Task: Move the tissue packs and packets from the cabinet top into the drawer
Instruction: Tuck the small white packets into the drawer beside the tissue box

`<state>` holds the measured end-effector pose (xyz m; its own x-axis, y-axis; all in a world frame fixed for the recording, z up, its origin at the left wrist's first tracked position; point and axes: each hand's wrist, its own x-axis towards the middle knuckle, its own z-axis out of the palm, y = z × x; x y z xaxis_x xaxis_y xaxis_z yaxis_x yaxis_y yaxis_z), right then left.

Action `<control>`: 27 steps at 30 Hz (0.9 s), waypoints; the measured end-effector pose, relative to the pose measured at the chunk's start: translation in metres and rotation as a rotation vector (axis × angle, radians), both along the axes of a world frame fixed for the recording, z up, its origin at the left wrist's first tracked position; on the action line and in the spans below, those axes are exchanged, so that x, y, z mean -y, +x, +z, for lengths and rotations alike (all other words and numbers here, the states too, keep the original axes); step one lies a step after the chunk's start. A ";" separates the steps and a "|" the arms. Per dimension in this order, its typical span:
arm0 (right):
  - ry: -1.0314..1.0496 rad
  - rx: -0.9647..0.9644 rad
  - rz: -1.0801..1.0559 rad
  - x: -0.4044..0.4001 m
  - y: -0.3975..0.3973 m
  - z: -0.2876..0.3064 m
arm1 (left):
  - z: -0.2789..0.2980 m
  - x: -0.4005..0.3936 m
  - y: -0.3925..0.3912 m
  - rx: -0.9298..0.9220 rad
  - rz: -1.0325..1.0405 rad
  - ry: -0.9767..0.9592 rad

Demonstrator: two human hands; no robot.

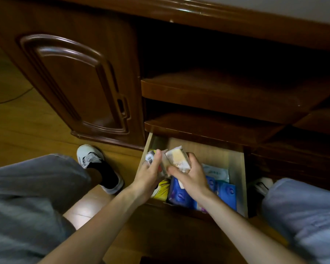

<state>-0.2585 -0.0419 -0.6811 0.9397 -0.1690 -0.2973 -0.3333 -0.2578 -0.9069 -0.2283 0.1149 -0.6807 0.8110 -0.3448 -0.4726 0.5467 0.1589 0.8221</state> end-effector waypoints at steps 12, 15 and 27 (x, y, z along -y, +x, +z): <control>-0.096 -0.235 0.061 0.020 0.023 -0.014 | -0.027 0.002 0.008 -0.095 0.034 0.232; -0.107 -0.263 -0.003 0.031 0.044 -0.035 | -0.038 -0.012 0.015 -0.080 0.161 0.365; 0.053 -0.450 -0.252 0.038 0.148 -0.128 | -0.062 -0.030 0.028 0.033 0.187 0.592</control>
